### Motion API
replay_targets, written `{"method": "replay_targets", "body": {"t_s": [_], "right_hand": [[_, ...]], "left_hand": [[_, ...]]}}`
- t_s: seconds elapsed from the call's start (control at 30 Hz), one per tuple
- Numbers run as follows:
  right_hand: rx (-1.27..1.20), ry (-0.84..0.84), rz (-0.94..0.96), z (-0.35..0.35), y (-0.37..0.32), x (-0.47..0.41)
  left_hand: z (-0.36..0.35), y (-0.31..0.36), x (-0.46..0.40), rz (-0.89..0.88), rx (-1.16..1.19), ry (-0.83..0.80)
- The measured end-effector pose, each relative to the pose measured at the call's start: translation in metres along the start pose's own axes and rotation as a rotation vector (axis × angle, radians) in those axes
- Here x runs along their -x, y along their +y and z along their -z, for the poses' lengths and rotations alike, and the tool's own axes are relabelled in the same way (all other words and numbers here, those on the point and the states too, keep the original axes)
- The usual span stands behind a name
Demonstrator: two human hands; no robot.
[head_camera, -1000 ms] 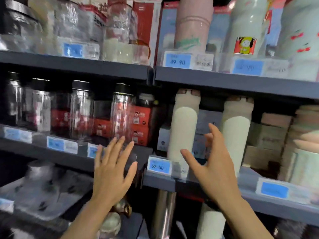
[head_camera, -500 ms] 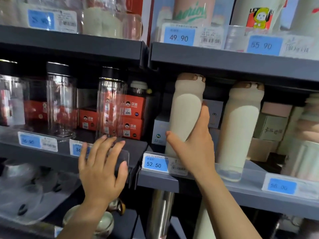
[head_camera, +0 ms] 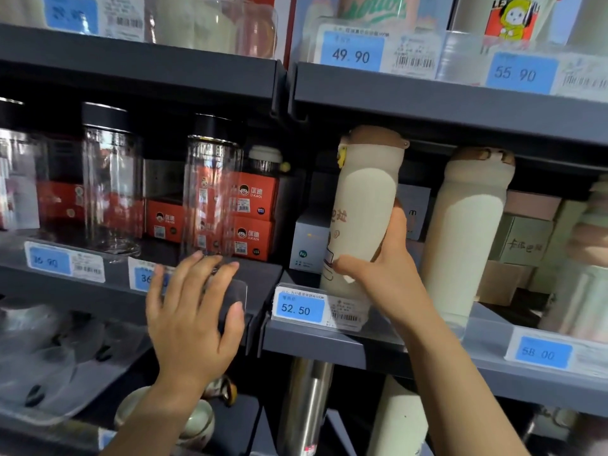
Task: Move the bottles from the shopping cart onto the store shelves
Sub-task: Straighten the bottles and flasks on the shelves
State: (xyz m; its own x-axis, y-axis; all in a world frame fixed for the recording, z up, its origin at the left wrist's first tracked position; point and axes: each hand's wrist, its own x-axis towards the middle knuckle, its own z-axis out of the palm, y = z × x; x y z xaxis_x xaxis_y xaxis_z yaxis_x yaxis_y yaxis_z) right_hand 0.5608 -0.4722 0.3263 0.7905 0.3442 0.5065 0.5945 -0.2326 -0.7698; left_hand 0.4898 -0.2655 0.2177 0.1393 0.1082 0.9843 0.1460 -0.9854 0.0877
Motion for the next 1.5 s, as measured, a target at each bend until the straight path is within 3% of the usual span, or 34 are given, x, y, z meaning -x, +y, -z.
{"method": "replay_targets", "body": {"t_s": [0.07, 0.23, 0.37, 0.6, 0.8, 0.93, 1.2, 1.37, 1.5], "right_hand": [[-0.053, -0.023, -0.052, 0.000, -0.002, 0.000], [0.220, 0.116, -0.041, -0.013, -0.005, 0.000], [0.112, 0.093, -0.029, -0.004, 0.000, -0.003], [-0.144, -0.110, -0.081, 0.006, 0.009, -0.009], [0.000, -0.039, 0.007, 0.004, 0.005, -0.009], [-0.025, -0.036, 0.052, 0.008, 0.008, -0.006], [0.023, -0.028, 0.158, 0.002, 0.011, -0.002], [-0.152, -0.193, 0.026, 0.013, 0.010, -0.009], [-0.229, -0.204, 0.001, 0.013, 0.010, -0.009]], "left_hand": [[0.000, 0.000, 0.000, 0.005, -0.001, 0.003], [0.000, 0.000, 0.001, 0.009, -0.004, -0.003], [-0.002, -0.001, -0.001, -0.006, -0.015, 0.010], [-0.002, 0.002, 0.000, 0.022, -0.010, 0.025], [0.011, 0.018, -0.004, 0.144, 0.009, -0.125], [0.010, 0.045, -0.006, 0.051, 0.027, -0.181], [-0.006, 0.065, 0.000, -0.001, -0.020, -0.067], [-0.005, 0.065, 0.001, -0.007, -0.014, -0.072], [-0.005, 0.062, 0.001, -0.037, -0.020, -0.084]]}}
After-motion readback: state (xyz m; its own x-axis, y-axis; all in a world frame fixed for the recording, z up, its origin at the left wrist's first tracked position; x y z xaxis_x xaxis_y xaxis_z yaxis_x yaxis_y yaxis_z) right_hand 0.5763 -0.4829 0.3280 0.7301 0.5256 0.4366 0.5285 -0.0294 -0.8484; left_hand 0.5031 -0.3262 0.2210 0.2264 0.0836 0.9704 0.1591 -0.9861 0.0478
